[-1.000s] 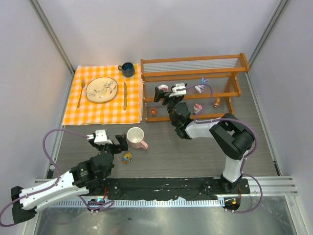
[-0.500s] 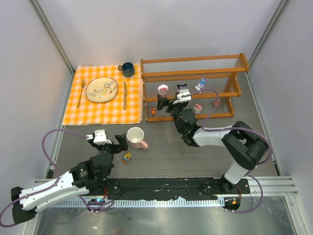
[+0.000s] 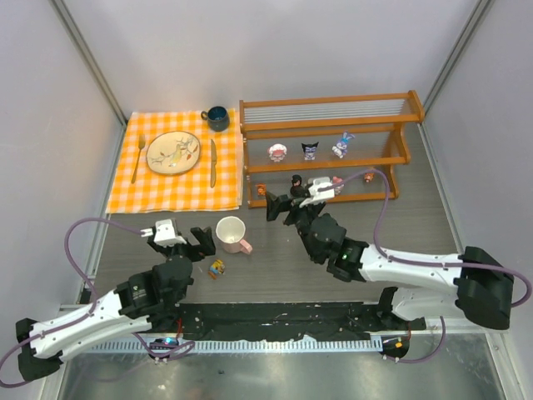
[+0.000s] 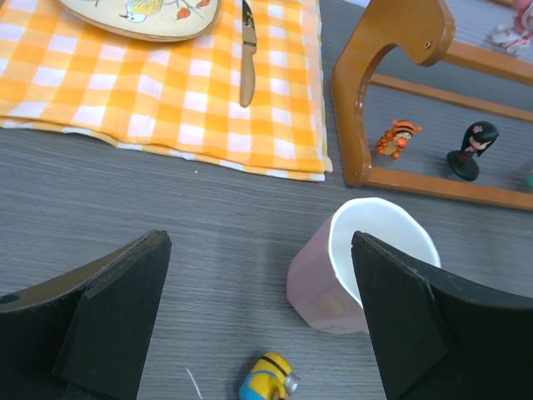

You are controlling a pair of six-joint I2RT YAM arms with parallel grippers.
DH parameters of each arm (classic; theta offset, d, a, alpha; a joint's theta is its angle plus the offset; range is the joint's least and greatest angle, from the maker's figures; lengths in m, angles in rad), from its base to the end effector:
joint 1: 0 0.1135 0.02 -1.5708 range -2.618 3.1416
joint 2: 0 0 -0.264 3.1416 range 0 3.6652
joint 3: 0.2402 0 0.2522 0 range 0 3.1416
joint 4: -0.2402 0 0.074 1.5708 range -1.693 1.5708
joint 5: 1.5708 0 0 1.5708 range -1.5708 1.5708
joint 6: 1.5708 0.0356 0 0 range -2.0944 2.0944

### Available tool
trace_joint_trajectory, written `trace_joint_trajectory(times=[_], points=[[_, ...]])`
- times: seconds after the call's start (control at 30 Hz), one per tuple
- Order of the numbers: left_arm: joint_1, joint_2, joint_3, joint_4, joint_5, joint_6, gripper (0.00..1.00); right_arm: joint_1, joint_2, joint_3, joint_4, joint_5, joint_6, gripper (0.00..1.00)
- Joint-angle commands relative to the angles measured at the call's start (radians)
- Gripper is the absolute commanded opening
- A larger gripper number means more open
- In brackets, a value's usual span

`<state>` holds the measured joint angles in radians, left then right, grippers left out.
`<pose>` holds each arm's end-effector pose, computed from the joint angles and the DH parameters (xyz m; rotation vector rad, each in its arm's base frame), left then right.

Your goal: Place and organize the plastic toys onto the shelf

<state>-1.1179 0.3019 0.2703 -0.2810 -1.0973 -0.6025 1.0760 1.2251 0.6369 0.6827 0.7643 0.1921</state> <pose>0.0725 -0.0765 0.2165 -0.2750 1.6952 -0.2399 0.1484 0.2232 0.2853 -0.0394 1.5191 0.4551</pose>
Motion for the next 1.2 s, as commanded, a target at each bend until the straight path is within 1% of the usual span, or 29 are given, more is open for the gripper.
trace_joint_trajectory(times=[0.0, 0.03, 0.07, 0.1, 0.13, 0.2, 0.23, 0.33, 0.43, 0.53, 0.57, 0.67, 0.73, 0.83, 1.0, 1.17], points=[[0.003, 0.07, 0.145, -0.274, 0.008, -0.357, 0.94, 0.09, -0.114, -0.063, -0.213, 0.161, 0.188, 1.0], [0.003, 0.088, 0.18, -0.359, 0.023, -0.4, 0.93, 0.097, -0.137, -0.075, -0.227, 0.162, 0.213, 1.0], [0.003, 0.104, 0.196, -0.403, 0.049, -0.448, 0.92, 0.104, -0.169, -0.088, -0.253, 0.162, 0.234, 1.0], [0.003, 0.156, 0.21, -0.437, 0.065, -0.523, 0.92, 0.113, -0.189, -0.106, -0.267, 0.162, 0.259, 1.0], [0.003, 0.179, 0.231, -0.495, 0.08, -0.56, 0.92, 0.127, -0.203, -0.112, -0.297, 0.164, 0.288, 0.99], [0.003, 0.232, 0.247, -0.535, 0.134, -0.638, 0.92, 0.143, -0.239, -0.121, -0.325, 0.17, 0.309, 1.0], [0.003, 0.274, 0.257, -0.565, 0.152, -0.661, 0.92, 0.159, -0.249, -0.123, -0.356, 0.174, 0.328, 1.0], [0.003, 0.322, 0.262, -0.589, 0.252, -0.712, 0.93, 0.18, -0.288, -0.131, -0.408, 0.201, 0.355, 1.0], [0.003, 0.313, 0.239, -0.607, 0.318, -0.75, 0.91, 0.196, -0.325, -0.149, -0.434, 0.21, 0.375, 1.0], [0.003, 0.254, 0.204, -0.616, 0.349, -0.76, 0.88, 0.205, -0.355, -0.169, -0.452, 0.213, 0.397, 1.0], [0.003, 0.203, 0.193, -0.615, 0.356, -0.755, 0.87, 0.206, -0.364, -0.175, -0.457, 0.213, 0.408, 0.99], [0.004, 0.107, 0.136, -0.564, 0.396, -0.706, 0.79, 0.211, -0.384, -0.187, -0.486, 0.214, 0.425, 1.0], [0.003, 0.076, 0.087, -0.495, 0.424, -0.668, 0.77, 0.213, -0.395, -0.19, -0.492, 0.211, 0.429, 1.0], [0.003, 0.106, 0.064, -0.469, 0.458, -0.666, 0.76, 0.214, -0.404, -0.203, -0.474, 0.202, 0.432, 1.0], [0.004, 0.256, 0.095, -0.483, 0.464, -0.668, 0.78, 0.219, -0.398, -0.209, -0.46, 0.182, 0.437, 1.0], [0.004, 0.27, 0.063, -0.409, 0.478, -0.642, 0.77, 0.226, -0.403, -0.226, -0.462, 0.184, 0.449, 1.0]])
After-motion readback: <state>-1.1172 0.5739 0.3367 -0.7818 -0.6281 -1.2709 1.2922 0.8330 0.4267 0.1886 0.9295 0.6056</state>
